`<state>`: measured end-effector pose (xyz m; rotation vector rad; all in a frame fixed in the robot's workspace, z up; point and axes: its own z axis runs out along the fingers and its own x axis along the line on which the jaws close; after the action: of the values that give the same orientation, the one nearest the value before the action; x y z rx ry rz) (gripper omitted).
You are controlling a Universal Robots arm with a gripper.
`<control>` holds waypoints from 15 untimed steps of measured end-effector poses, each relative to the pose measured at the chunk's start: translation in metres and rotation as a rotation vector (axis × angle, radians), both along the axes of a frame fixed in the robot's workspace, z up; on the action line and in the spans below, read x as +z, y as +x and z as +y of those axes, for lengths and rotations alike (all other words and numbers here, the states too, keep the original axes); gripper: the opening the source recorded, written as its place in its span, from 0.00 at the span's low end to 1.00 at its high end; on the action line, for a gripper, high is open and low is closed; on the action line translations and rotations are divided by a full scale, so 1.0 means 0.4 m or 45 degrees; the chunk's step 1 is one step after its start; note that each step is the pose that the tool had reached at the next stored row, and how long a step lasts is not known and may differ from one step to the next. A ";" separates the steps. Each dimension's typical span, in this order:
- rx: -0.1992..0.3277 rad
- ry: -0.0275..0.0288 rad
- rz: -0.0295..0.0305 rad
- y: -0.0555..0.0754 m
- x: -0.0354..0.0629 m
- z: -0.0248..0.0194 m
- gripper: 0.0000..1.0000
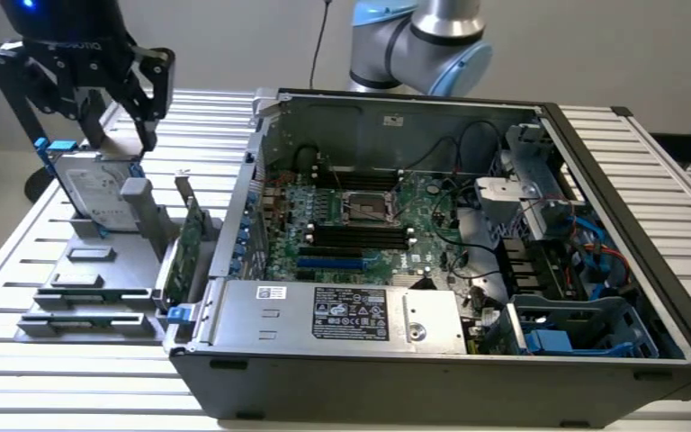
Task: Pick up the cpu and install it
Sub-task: 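Pick up the cpu and move it towards the insertion slot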
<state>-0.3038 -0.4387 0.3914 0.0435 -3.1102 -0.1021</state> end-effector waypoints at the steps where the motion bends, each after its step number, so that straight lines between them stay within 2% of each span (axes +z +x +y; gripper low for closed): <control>1: 0.000 0.0046 -0.0001 0.011 0.000 0.000 0.55; 15: 0.000 0.0739 -0.0001 0.171 0.001 0.000 0.55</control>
<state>-0.2355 -0.4387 0.3916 0.0450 -3.1067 -0.1924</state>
